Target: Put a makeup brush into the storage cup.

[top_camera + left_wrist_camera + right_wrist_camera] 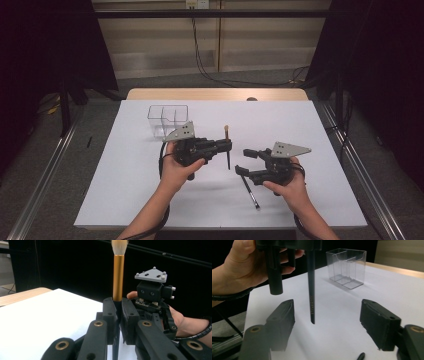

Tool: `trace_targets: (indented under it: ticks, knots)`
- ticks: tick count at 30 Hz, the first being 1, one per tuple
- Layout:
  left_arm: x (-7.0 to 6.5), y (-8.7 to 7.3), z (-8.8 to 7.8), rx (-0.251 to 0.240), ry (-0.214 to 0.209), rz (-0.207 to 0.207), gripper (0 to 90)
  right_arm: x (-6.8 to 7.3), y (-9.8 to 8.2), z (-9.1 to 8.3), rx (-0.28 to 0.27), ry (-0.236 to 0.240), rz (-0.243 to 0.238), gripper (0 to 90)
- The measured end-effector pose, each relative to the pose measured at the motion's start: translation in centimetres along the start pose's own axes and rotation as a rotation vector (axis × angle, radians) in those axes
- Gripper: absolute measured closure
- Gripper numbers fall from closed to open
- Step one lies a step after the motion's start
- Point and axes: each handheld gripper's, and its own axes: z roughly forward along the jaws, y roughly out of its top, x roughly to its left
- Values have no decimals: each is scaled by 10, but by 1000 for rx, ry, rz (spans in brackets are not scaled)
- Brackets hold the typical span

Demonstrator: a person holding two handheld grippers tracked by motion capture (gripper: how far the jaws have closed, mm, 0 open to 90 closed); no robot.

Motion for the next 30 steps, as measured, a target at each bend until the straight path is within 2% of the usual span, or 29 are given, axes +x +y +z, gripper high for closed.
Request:
trace_targets:
  ticks: [11,30]
  knots:
    - [1,1,-3,-3,15,5,833,-4,-8,-12,-11,-27,-10,130]
    - [2,2,-7,1,33,21,834,-15,-16,-39,-24,-73,-21,72]
